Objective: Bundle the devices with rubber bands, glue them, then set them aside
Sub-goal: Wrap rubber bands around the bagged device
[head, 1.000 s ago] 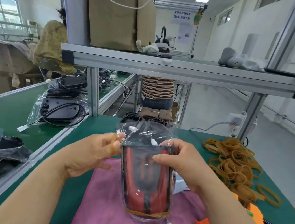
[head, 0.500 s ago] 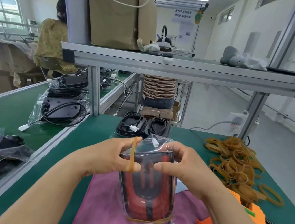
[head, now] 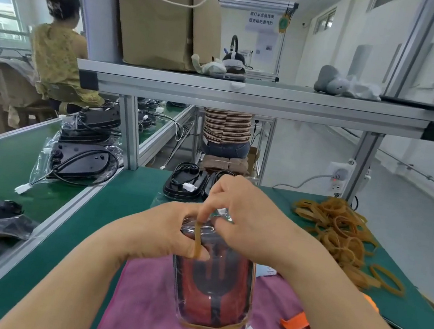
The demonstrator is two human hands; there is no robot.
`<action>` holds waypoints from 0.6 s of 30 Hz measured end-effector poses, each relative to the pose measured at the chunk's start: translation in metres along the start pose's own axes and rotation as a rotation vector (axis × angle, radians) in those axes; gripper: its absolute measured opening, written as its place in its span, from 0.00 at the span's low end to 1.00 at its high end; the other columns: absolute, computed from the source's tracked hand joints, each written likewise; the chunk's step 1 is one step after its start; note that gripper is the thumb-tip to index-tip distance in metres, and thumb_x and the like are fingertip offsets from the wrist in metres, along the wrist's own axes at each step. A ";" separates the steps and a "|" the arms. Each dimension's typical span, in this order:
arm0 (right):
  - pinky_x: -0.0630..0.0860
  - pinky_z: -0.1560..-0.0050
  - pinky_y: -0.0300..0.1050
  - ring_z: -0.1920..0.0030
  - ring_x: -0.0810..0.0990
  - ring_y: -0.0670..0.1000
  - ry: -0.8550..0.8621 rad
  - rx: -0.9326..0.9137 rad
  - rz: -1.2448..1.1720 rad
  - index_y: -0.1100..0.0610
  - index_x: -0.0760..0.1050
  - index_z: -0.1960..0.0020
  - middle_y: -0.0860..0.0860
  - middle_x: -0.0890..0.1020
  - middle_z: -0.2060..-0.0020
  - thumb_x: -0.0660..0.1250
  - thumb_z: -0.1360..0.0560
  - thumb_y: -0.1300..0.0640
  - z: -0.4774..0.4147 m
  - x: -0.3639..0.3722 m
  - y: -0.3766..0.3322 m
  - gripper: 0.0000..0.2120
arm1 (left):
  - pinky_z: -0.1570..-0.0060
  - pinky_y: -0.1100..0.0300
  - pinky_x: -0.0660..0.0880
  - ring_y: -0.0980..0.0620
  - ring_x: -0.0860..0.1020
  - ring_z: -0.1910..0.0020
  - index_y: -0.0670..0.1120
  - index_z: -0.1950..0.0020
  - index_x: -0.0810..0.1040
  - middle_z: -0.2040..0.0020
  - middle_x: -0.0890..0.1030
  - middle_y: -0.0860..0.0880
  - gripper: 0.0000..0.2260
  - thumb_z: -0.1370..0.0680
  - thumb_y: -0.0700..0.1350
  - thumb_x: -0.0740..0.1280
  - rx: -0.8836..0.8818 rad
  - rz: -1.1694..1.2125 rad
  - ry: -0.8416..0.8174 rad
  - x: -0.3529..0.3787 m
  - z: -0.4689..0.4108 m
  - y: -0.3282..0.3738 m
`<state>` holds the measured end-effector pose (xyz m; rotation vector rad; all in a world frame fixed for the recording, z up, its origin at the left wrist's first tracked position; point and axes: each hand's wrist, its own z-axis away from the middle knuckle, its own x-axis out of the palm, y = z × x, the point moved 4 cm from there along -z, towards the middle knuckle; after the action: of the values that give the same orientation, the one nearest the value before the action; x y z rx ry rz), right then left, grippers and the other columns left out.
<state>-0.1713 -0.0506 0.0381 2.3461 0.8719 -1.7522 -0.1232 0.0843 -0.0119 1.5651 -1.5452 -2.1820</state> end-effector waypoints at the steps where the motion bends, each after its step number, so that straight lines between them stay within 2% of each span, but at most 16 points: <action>1: 0.69 0.40 0.49 0.44 0.70 0.47 -0.008 0.008 0.019 0.47 0.82 0.50 0.46 0.73 0.49 0.65 0.24 0.61 -0.003 0.002 0.001 0.12 | 0.45 0.63 0.71 0.66 0.78 0.45 0.64 0.41 0.77 0.44 0.82 0.62 0.22 0.33 0.51 0.77 -0.015 -0.002 0.007 0.000 0.000 -0.001; 5: 0.73 0.43 0.53 0.46 0.72 0.48 -0.026 -0.028 0.062 0.46 0.81 0.49 0.46 0.73 0.51 0.70 0.26 0.55 -0.015 -0.001 0.002 0.07 | 0.33 0.61 0.69 0.68 0.74 0.38 0.60 0.32 0.74 0.37 0.78 0.64 0.34 0.37 0.58 0.77 -0.049 -0.011 -0.007 -0.001 0.002 0.000; 9: 0.73 0.46 0.53 0.48 0.71 0.48 -0.111 -0.101 0.111 0.47 0.77 0.55 0.47 0.73 0.52 0.73 0.27 0.54 -0.026 -0.002 0.005 0.05 | 0.29 0.59 0.66 0.66 0.71 0.33 0.57 0.27 0.70 0.32 0.75 0.63 0.39 0.37 0.58 0.77 -0.050 0.009 -0.003 0.000 0.003 0.005; 12: 0.71 0.47 0.50 0.49 0.72 0.49 -0.085 -0.163 -0.022 0.55 0.77 0.56 0.50 0.75 0.53 0.72 0.28 0.60 -0.025 0.005 0.008 0.04 | 0.32 0.61 0.68 0.67 0.73 0.36 0.61 0.31 0.73 0.36 0.78 0.64 0.36 0.38 0.60 0.76 -0.022 0.022 0.005 0.002 0.005 0.005; 14: 0.71 0.46 0.48 0.49 0.72 0.49 -0.033 -0.218 -0.090 0.57 0.78 0.55 0.49 0.75 0.52 0.71 0.27 0.61 -0.022 0.007 0.009 0.03 | 0.36 0.64 0.69 0.68 0.74 0.38 0.65 0.35 0.74 0.40 0.79 0.66 0.31 0.38 0.60 0.77 -0.023 0.021 0.008 0.002 0.005 0.002; 16: 0.72 0.45 0.47 0.46 0.73 0.49 0.028 -0.278 -0.093 0.57 0.79 0.54 0.48 0.77 0.49 0.70 0.26 0.63 -0.020 0.008 0.009 0.03 | 0.39 0.64 0.71 0.68 0.76 0.41 0.68 0.40 0.75 0.42 0.80 0.67 0.26 0.37 0.61 0.77 -0.044 0.006 0.016 0.002 0.004 -0.001; 18: 0.71 0.41 0.43 0.42 0.74 0.50 0.069 -0.293 -0.133 0.59 0.80 0.53 0.50 0.79 0.45 0.69 0.26 0.66 -0.019 0.009 0.011 0.04 | 0.37 0.61 0.73 0.68 0.77 0.43 0.67 0.41 0.75 0.43 0.80 0.65 0.25 0.36 0.61 0.76 -0.058 -0.004 0.037 0.002 0.003 -0.004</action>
<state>-0.1481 -0.0492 0.0335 2.2118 1.2277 -1.4731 -0.1246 0.0865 -0.0161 1.5834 -1.4565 -2.1667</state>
